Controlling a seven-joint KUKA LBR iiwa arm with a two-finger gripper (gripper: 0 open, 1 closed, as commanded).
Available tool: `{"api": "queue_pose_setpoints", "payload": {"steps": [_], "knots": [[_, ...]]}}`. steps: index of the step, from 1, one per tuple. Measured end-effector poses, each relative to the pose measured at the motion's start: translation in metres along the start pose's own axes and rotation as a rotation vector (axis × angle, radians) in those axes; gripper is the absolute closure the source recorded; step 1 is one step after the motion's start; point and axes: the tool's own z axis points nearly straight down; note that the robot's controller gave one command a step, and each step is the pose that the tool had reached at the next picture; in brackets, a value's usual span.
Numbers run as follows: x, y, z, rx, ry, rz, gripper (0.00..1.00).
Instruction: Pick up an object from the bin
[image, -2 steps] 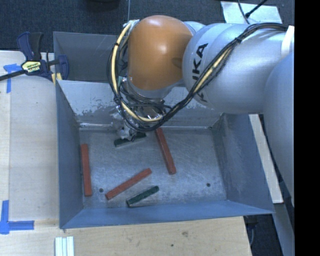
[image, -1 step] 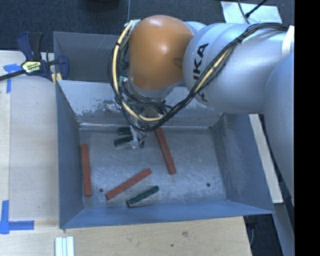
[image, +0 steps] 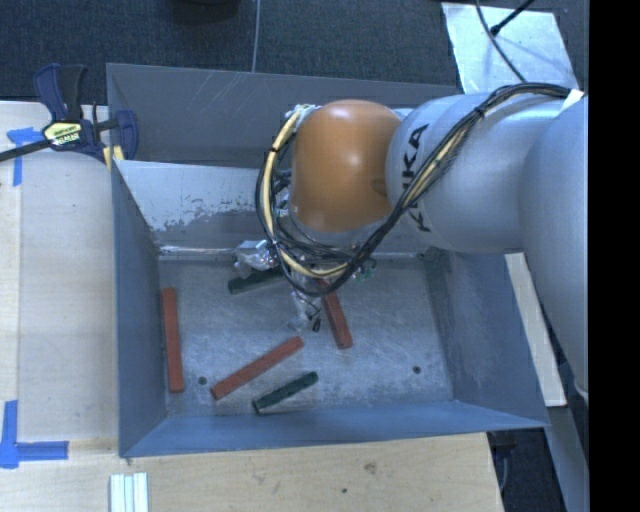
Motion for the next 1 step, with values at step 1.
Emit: {"api": "queue_pose_setpoints", "payload": {"steps": [1], "knots": [[-0.0084, -0.0328, 0.0585, 0.001, -0.007, -0.013, 0.0]]}}
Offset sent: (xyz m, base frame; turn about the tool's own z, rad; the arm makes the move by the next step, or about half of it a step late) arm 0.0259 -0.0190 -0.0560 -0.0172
